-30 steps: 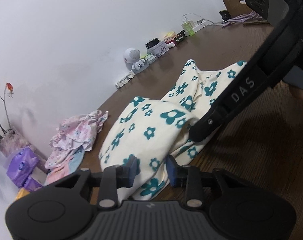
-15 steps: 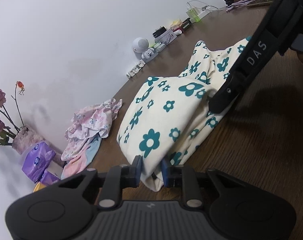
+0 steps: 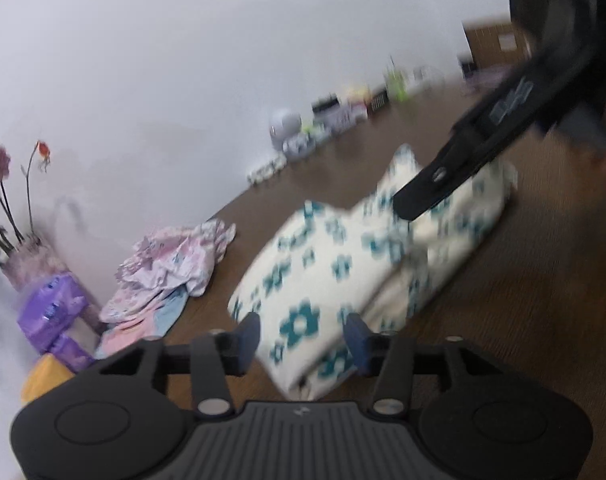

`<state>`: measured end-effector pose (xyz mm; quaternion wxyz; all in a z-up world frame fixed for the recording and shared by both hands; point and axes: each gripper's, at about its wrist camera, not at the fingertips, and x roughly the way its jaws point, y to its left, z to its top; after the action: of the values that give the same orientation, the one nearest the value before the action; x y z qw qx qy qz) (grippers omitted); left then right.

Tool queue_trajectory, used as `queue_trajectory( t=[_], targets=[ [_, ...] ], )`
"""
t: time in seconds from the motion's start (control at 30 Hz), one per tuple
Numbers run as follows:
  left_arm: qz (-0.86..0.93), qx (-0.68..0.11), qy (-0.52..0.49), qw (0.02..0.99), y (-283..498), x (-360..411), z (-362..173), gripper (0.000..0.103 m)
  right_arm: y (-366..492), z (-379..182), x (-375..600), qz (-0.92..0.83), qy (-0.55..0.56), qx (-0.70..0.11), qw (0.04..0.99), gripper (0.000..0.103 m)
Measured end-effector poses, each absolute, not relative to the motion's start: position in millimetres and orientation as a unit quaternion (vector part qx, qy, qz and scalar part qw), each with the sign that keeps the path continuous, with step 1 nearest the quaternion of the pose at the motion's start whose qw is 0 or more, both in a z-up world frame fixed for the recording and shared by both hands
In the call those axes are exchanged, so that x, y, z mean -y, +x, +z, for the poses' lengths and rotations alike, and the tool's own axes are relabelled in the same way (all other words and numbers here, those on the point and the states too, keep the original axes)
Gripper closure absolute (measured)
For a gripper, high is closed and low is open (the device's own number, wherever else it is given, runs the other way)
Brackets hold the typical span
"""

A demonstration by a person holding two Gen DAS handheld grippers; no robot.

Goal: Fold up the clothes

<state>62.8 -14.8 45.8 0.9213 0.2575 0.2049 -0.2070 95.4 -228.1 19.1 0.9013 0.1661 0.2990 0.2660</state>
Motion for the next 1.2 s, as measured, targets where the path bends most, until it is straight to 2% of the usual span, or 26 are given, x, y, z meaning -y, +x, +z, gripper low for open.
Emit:
queue_trajectory(
  t=[0.23, 0.33, 0.4, 0.43, 0.47, 0.67, 0.73, 0.8, 0.9, 1.07, 1.2],
  targets=[
    [-0.194, -0.261, 0.123, 0.938, 147, 1, 65, 0.052, 185, 28, 221, 0.221, 0.189, -0.32, 0.902, 0.066],
    [-0.189, -0.293, 0.081, 0.934, 183, -8, 59, 0.058, 216, 15, 218, 0.206, 0.211, -0.343, 0.892, 0.066],
    [-0.198, -0.306, 0.072, 0.928, 194, -11, 51, 0.073, 226, 3, 220, 0.203, 0.229, -0.357, 0.883, 0.075],
    [-0.203, -0.312, 0.07, 0.926, 198, -12, 46, 0.076, 229, -4, 221, 0.205, 0.239, -0.362, 0.877, 0.085],
    [-0.207, -0.316, 0.069, 0.923, 199, -13, 41, 0.079, 230, -9, 223, 0.207, 0.25, -0.365, 0.873, 0.089],
    [-0.213, -0.319, 0.059, 0.921, 200, -17, 27, 0.08, 235, -21, 225, 0.208, 0.252, -0.373, 0.868, 0.09],
    [-0.211, -0.32, 0.039, 0.923, 200, -23, 30, 0.075, 235, -23, 223, 0.208, 0.242, -0.374, 0.871, 0.09],
    [-0.205, -0.322, 0.009, 0.924, 199, -33, 35, 0.051, 231, -19, 225, 0.211, 0.244, -0.364, 0.874, 0.086],
    [-0.195, -0.329, -0.046, 0.923, 192, -54, 41, 0.035, 215, -9, 227, 0.223, 0.232, -0.347, 0.881, 0.086],
    [-0.182, -0.366, -0.143, 0.901, 184, -83, 33, 0.033, 179, 4, 219, 0.243, 0.179, -0.33, 0.894, 0.086],
    [-0.188, -0.387, -0.178, 0.885, 178, -87, 21, 0.033, 151, 14, 212, 0.259, 0.137, -0.316, 0.902, 0.086]
  ],
)
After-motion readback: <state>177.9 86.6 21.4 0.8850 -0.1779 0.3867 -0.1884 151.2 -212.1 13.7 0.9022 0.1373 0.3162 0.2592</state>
